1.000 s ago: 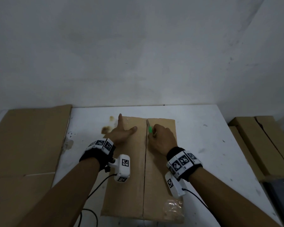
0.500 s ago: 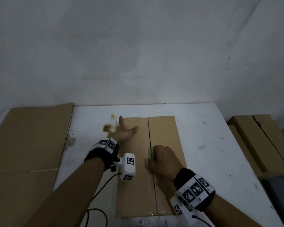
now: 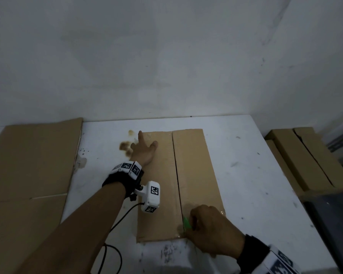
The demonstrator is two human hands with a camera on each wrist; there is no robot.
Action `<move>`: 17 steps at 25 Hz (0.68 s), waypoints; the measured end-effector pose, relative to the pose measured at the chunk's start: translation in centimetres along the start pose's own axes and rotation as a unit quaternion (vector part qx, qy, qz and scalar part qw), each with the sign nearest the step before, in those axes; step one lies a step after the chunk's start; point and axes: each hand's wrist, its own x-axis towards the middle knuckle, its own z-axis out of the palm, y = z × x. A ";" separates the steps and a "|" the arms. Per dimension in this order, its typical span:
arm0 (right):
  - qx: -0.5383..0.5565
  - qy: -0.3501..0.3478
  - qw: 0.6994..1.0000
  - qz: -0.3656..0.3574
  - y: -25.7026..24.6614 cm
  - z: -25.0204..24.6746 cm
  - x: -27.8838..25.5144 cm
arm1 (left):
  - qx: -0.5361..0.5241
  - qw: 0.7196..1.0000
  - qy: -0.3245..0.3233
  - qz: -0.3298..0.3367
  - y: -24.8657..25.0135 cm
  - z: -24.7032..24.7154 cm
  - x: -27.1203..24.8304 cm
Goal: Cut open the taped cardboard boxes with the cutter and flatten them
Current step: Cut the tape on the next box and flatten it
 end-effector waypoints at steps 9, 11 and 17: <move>0.023 -0.023 0.999 -0.001 -0.1 -4.1 -2.0 | 0.060 0.998 0.000 -0.031 0.6 -0.7 -0.6; 0.042 0.007 0.999 0.000 0.3 -5.2 -2.2 | 0.074 0.997 0.000 -0.028 0.6 -0.6 -0.9; 0.172 0.153 0.973 -0.010 1.0 -5.8 0.1 | 0.086 0.995 0.021 0.044 -0.4 -0.5 -1.8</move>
